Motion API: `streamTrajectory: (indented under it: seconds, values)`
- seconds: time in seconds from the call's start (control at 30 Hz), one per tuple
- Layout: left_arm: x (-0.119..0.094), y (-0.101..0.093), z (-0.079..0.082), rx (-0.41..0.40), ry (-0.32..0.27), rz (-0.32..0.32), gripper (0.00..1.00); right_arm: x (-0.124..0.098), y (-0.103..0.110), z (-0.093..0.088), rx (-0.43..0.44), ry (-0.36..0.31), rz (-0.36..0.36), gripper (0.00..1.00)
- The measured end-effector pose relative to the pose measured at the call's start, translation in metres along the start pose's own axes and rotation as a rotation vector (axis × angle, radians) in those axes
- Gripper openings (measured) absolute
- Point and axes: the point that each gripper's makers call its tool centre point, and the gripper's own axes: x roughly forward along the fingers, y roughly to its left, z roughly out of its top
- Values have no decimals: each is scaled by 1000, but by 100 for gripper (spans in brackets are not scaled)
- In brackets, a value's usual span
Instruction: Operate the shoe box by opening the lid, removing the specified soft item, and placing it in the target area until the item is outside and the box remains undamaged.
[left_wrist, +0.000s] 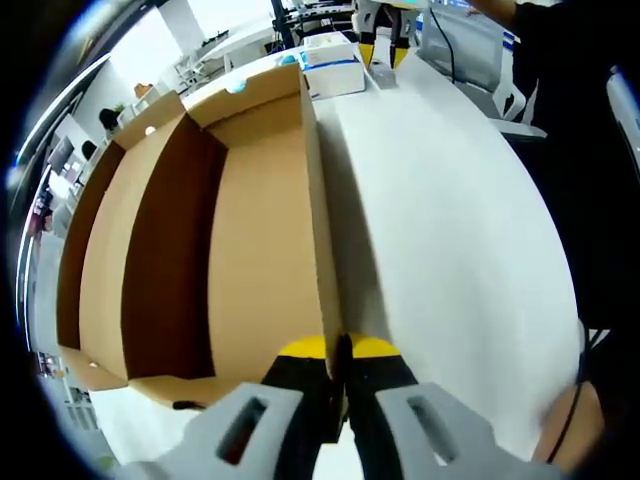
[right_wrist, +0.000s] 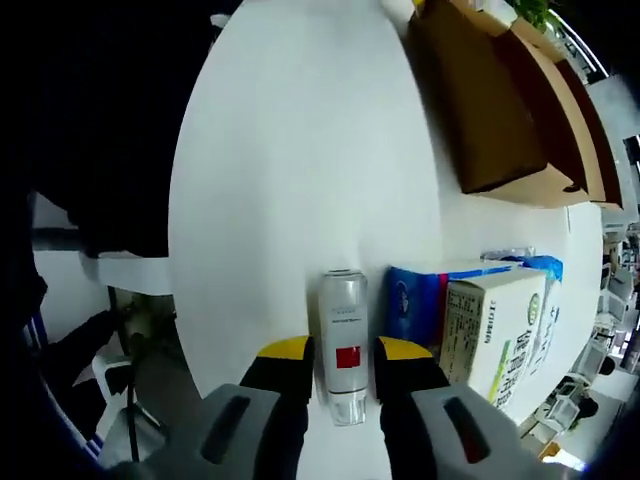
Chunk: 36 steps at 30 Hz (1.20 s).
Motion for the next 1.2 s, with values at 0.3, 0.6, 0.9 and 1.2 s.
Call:
streamTrajectory:
  seconds: [0.3,0.6,0.9,1.2]
  values:
    - [0,0,0,1,1,1,4,-53,-11,46,310,-378,-7,26]
    - [-1,0,0,2,0,1,4,-119,-89,75,626,-795,-32,46]
    - [-1,-1,0,3,-2,0,4,-124,-182,102,885,-1083,155,62]
    - [-1,-3,0,3,-4,0,4,-99,-270,112,962,-1148,248,71]
